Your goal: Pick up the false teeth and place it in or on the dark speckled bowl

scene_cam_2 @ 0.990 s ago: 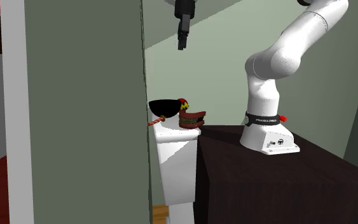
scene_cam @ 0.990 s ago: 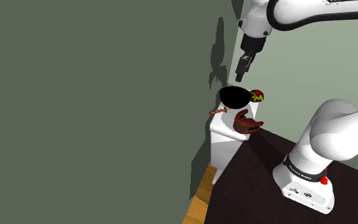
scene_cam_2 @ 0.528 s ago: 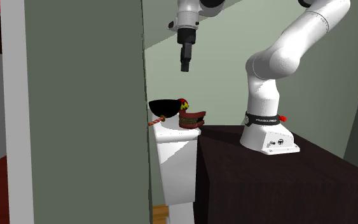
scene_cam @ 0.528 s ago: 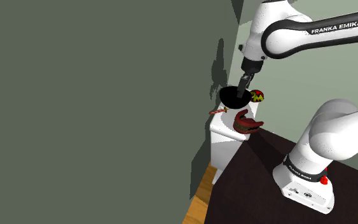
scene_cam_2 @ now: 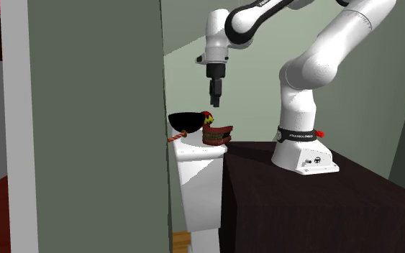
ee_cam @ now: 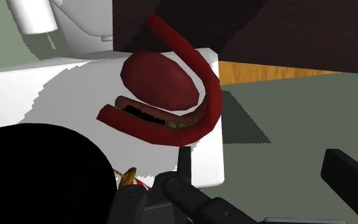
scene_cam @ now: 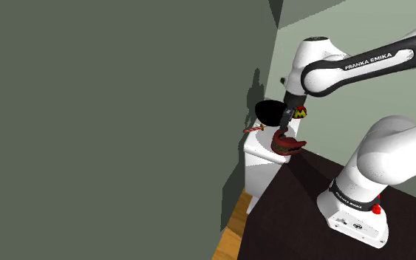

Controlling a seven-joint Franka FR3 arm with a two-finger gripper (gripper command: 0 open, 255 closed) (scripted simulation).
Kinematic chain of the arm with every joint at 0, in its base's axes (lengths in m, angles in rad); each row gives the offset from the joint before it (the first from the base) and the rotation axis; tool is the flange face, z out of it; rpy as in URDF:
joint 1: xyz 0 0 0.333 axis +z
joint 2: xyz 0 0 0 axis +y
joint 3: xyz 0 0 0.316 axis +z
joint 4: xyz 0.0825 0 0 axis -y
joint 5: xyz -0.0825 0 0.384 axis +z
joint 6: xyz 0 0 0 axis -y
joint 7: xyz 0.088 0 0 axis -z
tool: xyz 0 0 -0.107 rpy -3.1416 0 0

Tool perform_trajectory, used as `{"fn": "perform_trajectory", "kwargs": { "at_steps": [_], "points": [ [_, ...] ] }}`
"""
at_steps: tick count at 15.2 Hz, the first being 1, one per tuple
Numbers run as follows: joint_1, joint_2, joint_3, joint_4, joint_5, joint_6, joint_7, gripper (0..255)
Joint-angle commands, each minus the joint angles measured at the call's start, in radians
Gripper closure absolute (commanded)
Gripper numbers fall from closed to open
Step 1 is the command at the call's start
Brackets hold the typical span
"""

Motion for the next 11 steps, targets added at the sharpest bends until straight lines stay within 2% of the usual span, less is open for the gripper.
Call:
{"fn": "perform_trajectory", "kwargs": {
  "at_steps": [1, 5, 11],
  "points": [
    [-0.012, 0.052, -0.032, -0.033, -0.013, 0.077, -0.024, 0],
    [-0.034, 0.178, -0.1, -0.091, -0.036, 0.241, -0.079, 0],
    [-0.016, 0.294, -0.121, -0.116, -0.03, 0.382, -0.087, 0]
  ]
}}
